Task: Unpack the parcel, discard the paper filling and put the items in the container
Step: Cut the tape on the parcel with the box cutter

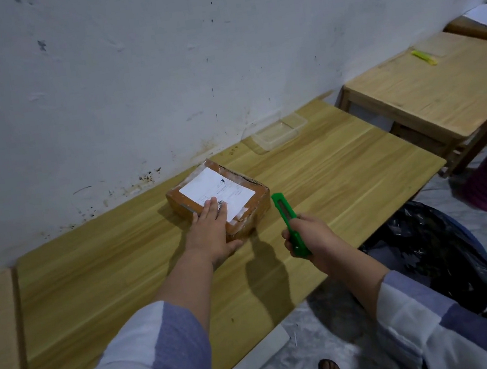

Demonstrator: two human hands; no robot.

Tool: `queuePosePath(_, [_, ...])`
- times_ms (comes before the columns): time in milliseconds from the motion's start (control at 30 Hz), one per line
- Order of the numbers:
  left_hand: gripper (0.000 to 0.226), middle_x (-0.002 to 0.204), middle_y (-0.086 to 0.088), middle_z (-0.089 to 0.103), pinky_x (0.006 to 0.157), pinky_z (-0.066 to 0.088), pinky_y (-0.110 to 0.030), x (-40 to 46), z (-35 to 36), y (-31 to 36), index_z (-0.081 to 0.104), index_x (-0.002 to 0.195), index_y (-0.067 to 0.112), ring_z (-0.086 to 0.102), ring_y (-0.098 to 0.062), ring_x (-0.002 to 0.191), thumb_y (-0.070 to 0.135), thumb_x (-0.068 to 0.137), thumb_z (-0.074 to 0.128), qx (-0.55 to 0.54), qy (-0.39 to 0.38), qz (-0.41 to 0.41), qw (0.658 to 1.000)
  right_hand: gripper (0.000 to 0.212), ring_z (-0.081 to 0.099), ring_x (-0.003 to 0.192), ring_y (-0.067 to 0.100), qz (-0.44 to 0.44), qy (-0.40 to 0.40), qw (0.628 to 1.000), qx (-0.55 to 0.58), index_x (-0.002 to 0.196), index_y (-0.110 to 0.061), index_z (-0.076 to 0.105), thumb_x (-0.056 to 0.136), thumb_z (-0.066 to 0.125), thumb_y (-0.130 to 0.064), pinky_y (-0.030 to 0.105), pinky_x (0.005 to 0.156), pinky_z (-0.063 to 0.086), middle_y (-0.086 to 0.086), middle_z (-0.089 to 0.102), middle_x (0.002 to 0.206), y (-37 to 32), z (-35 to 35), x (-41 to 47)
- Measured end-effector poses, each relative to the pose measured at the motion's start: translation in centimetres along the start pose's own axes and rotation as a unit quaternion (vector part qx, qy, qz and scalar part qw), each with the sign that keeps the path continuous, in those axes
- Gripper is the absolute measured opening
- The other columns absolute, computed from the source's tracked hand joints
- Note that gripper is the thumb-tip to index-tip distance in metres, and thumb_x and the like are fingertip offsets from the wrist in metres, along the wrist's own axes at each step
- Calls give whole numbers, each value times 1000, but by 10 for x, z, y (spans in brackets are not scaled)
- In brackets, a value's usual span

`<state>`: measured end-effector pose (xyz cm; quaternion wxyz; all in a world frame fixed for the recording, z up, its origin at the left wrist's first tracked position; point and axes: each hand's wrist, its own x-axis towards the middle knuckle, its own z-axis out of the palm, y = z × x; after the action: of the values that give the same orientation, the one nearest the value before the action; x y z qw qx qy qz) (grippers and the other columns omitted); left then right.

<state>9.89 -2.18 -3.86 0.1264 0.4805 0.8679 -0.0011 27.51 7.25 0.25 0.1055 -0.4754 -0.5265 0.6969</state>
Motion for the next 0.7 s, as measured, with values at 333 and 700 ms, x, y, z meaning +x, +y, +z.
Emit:
queuePosePath(333, [68, 161, -3, 1, 118, -3, -39, 17, -6, -1, 8, 152, 16, -3, -17, 148, 55, 97, 18, -53, 59, -57, 995, 39, 54, 62, 16, -108, 80, 984, -118, 120, -15, 55, 83, 67, -17, 34, 59, 48, 9, 62, 96, -26, -1, 46])
queuePosePath(700, [74, 160, -7, -11, 117, -7, -42, 80, -9, -7, -1, 152, 13, -12, -22, 147, 58, 95, 16, -46, 42, -167, 984, 41, 67, 87, 27, -144, 93, 906, -388, 121, -18, 63, 84, 65, -35, 32, 67, 54, 10, 72, 101, -88, 3, 176])
